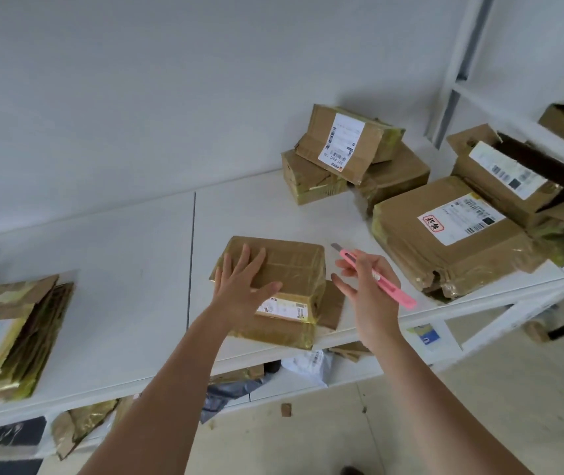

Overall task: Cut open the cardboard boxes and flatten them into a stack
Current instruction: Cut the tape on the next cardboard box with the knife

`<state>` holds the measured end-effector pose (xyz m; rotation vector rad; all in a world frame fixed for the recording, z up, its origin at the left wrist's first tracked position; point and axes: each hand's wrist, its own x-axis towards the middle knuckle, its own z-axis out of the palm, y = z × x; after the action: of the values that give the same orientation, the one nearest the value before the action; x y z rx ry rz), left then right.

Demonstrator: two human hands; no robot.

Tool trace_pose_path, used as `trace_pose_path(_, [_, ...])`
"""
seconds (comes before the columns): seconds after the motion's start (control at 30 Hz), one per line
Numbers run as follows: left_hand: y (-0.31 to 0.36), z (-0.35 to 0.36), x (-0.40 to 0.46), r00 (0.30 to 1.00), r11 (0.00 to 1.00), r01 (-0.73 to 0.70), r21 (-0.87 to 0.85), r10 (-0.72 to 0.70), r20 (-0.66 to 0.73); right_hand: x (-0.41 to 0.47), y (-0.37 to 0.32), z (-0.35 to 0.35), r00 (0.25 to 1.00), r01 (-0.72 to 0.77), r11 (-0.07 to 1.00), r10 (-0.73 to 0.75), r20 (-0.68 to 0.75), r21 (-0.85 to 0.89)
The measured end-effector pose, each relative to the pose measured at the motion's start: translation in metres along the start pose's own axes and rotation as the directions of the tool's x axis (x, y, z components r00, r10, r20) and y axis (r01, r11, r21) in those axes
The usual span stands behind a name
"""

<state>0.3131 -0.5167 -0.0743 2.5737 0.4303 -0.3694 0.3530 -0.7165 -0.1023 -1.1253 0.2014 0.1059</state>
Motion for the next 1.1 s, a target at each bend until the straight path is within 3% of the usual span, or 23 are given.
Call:
trace_pose_path(0.27, [-0.004, 0.006, 0.006, 0.999, 0.999, 0.005, -0.049, -0.007, -0.033, -0.003, 0.016, 0.003, 0.999, 0.037, 0.999, -0.037, -0.026, 0.001])
trace_pose_path(0.6, [-0.007, 0.009, 0.008, 0.999, 0.999, -0.008, -0.049, 0.006, -0.036, -0.001, 0.02, 0.006, 0.994, 0.104, 0.983, -0.105, 0.0, -0.151])
trace_pose_path(1.1, [-0.008, 0.01, 0.007, 0.999, 1.0, -0.013, -0.012, 0.013, -0.04, -0.025, 0.02, -0.009, 0.969, 0.239, 0.911, -0.202, 0.14, -0.337])
